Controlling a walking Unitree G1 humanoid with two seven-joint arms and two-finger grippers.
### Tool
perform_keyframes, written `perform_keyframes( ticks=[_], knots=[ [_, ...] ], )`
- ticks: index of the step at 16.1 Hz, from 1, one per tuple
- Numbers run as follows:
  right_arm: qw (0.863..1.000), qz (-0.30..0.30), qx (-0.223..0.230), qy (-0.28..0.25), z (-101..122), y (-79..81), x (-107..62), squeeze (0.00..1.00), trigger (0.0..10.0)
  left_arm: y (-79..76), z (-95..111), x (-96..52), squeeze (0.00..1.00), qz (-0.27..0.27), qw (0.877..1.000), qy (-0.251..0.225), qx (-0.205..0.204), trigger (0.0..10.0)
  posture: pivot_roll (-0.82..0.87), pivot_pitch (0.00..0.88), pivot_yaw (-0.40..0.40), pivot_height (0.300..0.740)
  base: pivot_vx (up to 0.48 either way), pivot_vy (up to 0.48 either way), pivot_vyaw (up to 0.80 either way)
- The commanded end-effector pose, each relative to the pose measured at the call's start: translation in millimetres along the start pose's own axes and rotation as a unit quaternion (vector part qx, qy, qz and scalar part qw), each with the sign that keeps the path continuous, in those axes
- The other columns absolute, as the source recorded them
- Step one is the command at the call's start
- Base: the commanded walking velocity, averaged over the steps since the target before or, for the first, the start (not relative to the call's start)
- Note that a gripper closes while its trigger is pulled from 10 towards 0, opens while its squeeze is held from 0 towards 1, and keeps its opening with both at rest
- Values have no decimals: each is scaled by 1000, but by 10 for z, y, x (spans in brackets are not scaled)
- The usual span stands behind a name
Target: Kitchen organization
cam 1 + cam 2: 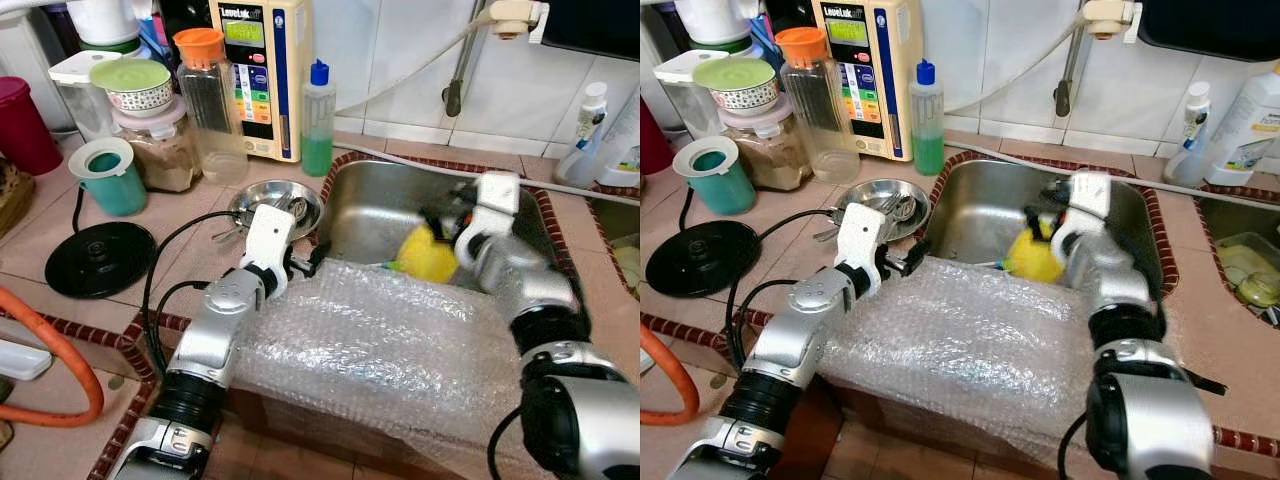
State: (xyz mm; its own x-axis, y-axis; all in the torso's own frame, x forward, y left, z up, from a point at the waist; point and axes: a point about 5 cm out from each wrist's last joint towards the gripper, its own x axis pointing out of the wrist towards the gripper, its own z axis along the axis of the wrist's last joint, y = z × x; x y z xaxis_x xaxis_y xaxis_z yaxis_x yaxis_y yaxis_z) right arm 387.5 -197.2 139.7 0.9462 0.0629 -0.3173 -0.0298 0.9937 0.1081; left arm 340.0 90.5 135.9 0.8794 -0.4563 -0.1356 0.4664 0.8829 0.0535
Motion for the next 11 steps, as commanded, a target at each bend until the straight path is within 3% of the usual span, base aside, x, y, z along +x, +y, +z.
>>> perform_keyframes(
  ticks=[1, 2, 3, 6, 8, 11],
  knots=[
    [1000, 6, 11, 7, -8, -6, 0, 1000, 10000, 5, 1, 4, 0, -1, 1000, 5, 12, 10000, 54, 0, 12, 740, 0, 0, 0],
    [996, -55, -75, 11, -18, -103, -5, 1000, 10000, 6, 2, 6, 0, 0, 1000, 5, 12, 10000, 54, 0, 12, 740, 0, 0, 0],
    [999, -34, -31, 2, -13, -90, -3, 1000, 10000, 10, -3, 4, 0, 1, 1000, 6, 12, 10000, 52, 0, 12, 740, 0, 0, 0],
    [998, -32, -41, -38, 113, -77, -28, 1000, 10000, 185, 1, -6, 0, 60, 998, 11, 13, 10000, 52, 0, 12, 740, 0, 0, 0],
    [998, -5, -43, -53, 142, 60, -57, 1000, 10000, 306, 19, -17, 0, 87, 996, 12, 14, 10000, 52, 0, 13, 740, 0, 0, 0],
    [991, 91, -67, -74, 121, 430, -204, 1000, 10000, 438, 115, -30, 0, 111, 994, -2, 8, 10000, 50, 0, 16, 740, 0, 0, 0]
  ],
)
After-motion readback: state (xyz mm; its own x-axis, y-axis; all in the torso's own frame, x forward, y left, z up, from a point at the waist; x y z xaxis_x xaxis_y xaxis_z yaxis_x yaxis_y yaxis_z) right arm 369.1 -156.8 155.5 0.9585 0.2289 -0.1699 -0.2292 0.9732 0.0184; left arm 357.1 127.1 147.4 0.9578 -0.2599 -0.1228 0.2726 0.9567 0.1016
